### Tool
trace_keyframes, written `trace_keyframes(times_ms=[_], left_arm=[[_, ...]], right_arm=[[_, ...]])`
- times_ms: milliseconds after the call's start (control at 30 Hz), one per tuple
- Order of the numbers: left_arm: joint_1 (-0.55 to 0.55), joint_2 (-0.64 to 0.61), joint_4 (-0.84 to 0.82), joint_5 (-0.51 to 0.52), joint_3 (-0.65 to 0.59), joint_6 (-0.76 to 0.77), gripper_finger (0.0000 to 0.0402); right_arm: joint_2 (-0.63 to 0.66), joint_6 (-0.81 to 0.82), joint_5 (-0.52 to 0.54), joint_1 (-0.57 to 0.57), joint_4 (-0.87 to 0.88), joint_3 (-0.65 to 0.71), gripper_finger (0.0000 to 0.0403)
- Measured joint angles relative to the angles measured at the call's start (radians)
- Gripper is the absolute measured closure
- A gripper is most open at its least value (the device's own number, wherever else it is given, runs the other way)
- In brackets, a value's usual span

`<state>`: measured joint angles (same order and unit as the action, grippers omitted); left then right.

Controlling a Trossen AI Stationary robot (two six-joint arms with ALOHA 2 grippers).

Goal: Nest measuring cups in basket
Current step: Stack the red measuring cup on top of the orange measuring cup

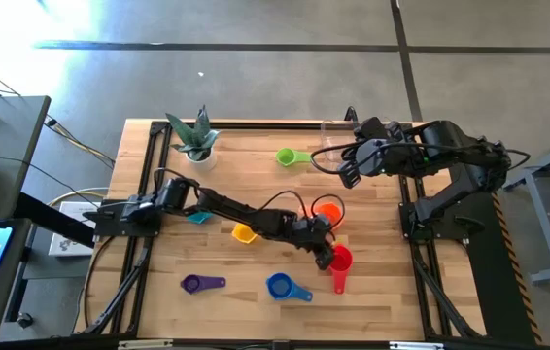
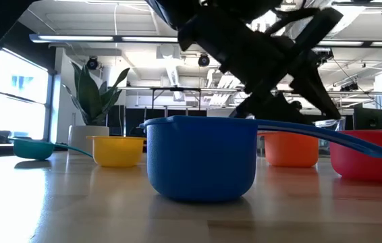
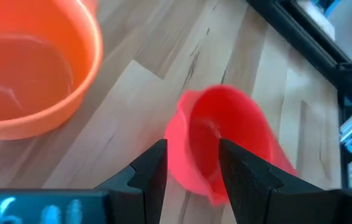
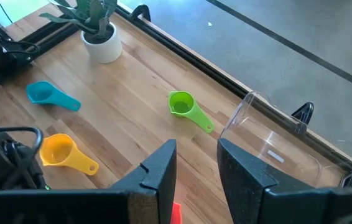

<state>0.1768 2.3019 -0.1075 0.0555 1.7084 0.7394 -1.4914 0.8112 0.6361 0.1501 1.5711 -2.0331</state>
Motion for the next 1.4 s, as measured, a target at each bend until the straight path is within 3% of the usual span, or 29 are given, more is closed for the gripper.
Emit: trace_keyframes(times_ms=[1400], left_arm=[[0.000, 0.041, -0.007, -0.022, 0.002, -0.021, 0.0281]], right_arm=[[0.000, 0.000, -0.001, 0.000, 0.000, 0.000, 0.0295]])
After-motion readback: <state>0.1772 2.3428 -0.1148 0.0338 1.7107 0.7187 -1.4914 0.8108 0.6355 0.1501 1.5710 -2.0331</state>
